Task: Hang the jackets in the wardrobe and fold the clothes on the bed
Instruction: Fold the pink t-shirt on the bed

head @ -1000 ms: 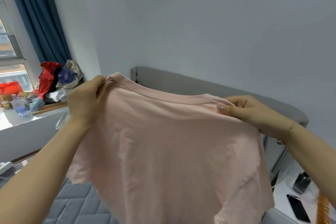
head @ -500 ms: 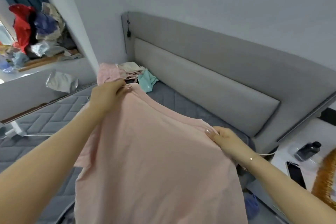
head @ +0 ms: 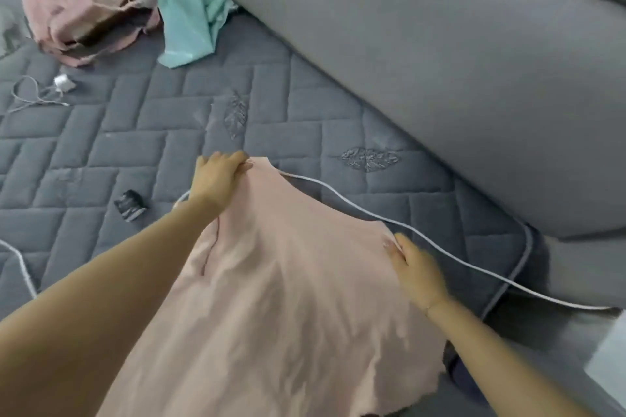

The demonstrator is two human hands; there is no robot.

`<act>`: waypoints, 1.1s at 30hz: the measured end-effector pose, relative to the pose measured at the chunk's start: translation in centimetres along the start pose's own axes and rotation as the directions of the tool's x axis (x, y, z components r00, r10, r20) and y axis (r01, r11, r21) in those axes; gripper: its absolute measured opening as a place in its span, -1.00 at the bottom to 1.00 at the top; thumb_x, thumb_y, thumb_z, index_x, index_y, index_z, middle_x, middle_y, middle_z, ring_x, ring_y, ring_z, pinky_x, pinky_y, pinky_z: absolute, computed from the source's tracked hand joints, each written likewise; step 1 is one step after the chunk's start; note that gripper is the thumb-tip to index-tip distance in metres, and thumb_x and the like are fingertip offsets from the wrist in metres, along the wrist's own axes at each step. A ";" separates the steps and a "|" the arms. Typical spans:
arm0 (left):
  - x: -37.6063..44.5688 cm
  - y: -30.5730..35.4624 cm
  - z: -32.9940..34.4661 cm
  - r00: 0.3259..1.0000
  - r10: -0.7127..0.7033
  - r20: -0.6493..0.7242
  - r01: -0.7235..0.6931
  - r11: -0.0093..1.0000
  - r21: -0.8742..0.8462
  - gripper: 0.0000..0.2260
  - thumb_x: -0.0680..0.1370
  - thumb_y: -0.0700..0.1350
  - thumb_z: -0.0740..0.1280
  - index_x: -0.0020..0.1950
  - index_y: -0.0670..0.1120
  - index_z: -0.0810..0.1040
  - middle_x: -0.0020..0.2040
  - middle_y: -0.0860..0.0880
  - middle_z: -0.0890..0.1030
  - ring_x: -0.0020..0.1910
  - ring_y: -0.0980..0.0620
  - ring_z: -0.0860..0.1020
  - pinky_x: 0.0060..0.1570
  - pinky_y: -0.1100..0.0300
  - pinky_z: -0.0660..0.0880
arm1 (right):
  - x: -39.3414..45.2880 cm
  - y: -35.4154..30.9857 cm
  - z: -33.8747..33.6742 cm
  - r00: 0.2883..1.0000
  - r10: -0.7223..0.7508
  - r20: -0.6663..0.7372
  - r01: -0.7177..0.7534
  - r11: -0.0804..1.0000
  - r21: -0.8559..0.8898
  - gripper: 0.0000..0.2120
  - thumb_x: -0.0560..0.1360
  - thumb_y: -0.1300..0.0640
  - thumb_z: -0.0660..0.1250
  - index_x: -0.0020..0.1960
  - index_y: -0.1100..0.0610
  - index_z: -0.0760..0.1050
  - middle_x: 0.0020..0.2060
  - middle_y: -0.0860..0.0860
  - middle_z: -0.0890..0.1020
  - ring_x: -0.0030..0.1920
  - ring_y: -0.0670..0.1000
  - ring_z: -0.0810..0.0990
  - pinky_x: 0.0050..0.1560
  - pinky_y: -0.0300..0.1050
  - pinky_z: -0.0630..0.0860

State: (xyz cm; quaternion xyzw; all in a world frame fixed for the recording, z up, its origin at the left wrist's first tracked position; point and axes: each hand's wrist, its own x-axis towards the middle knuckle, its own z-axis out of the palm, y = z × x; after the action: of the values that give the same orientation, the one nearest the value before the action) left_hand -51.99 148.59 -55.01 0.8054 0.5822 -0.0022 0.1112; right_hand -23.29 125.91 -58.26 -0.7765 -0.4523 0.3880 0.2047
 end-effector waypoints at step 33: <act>-16.5 10.4 21.5 0.930 -0.334 0.155 0.362 0.905 -0.223 -0.52 0.67 -0.03 0.02 0.60 0.05 0.03 0.62 -0.07 -0.09 0.59 -0.06 -0.13 0.53 -0.10 -0.15 | -1.0 14.7 5.1 0.983 -0.186 0.002 0.179 0.942 -0.284 -0.44 0.61 0.11 0.23 0.54 0.22 0.15 0.55 0.13 0.15 0.53 0.12 0.14 0.52 0.07 0.06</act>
State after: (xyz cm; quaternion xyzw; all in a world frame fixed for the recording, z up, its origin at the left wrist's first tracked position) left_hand -44.88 126.12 -71.98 0.6668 0.7050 0.0051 0.2415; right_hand -19.64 117.45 -70.82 -0.7573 -0.5705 0.2889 0.1324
